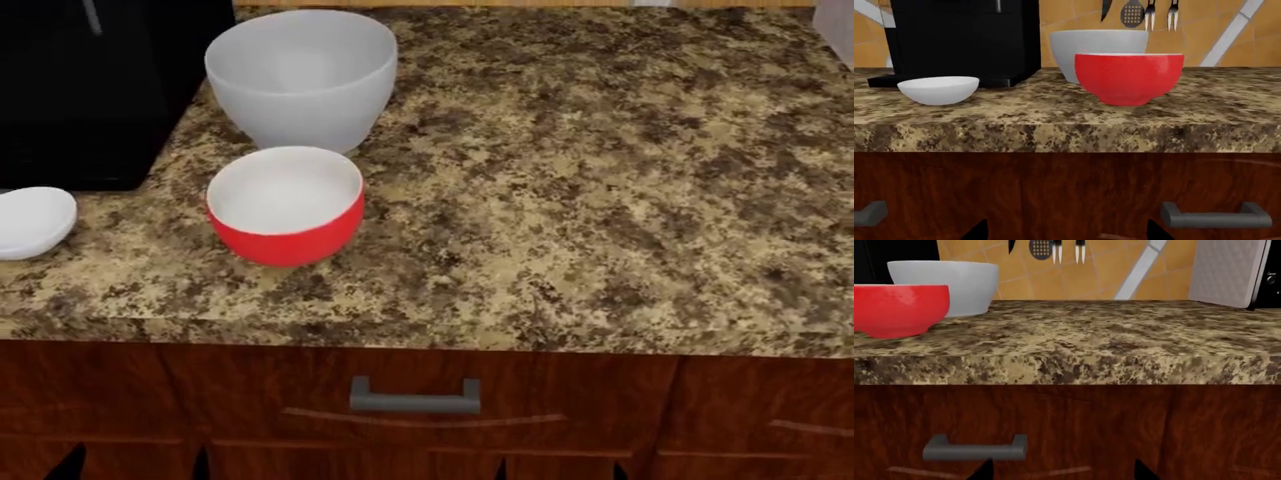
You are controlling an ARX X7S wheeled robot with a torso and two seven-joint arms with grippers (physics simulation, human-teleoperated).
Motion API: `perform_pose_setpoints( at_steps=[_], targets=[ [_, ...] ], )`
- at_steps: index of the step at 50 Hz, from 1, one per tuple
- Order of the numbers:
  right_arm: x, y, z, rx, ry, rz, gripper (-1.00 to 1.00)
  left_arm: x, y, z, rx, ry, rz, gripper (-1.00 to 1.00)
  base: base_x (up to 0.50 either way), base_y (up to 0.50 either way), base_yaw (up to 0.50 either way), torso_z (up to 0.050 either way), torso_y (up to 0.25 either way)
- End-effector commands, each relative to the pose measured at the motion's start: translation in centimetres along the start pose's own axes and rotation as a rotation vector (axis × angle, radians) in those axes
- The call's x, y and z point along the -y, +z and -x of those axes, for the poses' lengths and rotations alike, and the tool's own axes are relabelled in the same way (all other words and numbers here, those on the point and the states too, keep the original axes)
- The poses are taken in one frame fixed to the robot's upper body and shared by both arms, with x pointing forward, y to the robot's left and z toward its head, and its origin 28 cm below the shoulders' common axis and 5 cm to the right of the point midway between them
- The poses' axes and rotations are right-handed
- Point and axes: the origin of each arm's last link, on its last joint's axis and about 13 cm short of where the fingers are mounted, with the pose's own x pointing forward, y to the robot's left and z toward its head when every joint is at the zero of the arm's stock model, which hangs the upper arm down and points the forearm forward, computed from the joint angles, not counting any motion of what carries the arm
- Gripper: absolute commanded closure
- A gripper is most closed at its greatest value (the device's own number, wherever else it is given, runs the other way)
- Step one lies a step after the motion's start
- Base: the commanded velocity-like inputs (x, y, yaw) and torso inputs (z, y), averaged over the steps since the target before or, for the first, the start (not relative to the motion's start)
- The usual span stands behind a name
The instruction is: Stack the bowls from largest to smallest.
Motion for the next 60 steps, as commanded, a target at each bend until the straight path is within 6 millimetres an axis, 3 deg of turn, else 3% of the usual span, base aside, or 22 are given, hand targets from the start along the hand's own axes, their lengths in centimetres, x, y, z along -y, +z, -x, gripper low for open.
perform_pose_setpoints(
  at_steps=[1,22,49,53,56,60],
  targets=[
    [0.0,-0.1,0.0,0.000,-0.001,0.003,-1.00,0.0,0.0,0.0,-0.001,-0.008,-0.003,-1.00,0.00,0.00,0.00,0.050,0.000],
    [0.0,0.0,-0.1,0.006,-0.008,0.000,-1.00,0.0,0.1,0.0,-0.014,-0.005,0.016,-1.00,0.00,0.00,0.00,0.050,0.000],
    [0.1,0.5,0.1,0.028,-0.012,0.013,-1.00,0.0,-0.1,-0.1,-0.038,-0.007,0.022,-1.00,0.05,0.35,0.00,0.001,0.000],
    [0.9,2.7,-0.3,0.015,-0.053,0.013,-1.00,-0.3,2.1,-0.9,-0.084,-0.021,0.030,-1.00,0.00,0.00,0.00,0.000,0.000],
    [1.5,6.5,-1.1,0.055,-0.041,-0.040,-1.00,-0.2,5.6,-1.7,-0.028,-0.038,0.009,-1.00,0.00,0.00,0.00,0.000,0.000],
    [1.8,10.7,-1.4,0.085,-0.047,0.027,-1.00,-0.8,9.5,-1.9,0.004,-0.027,-0.016,-1.00,0.00,0.00,0.00,0.000,0.000]
  ],
)
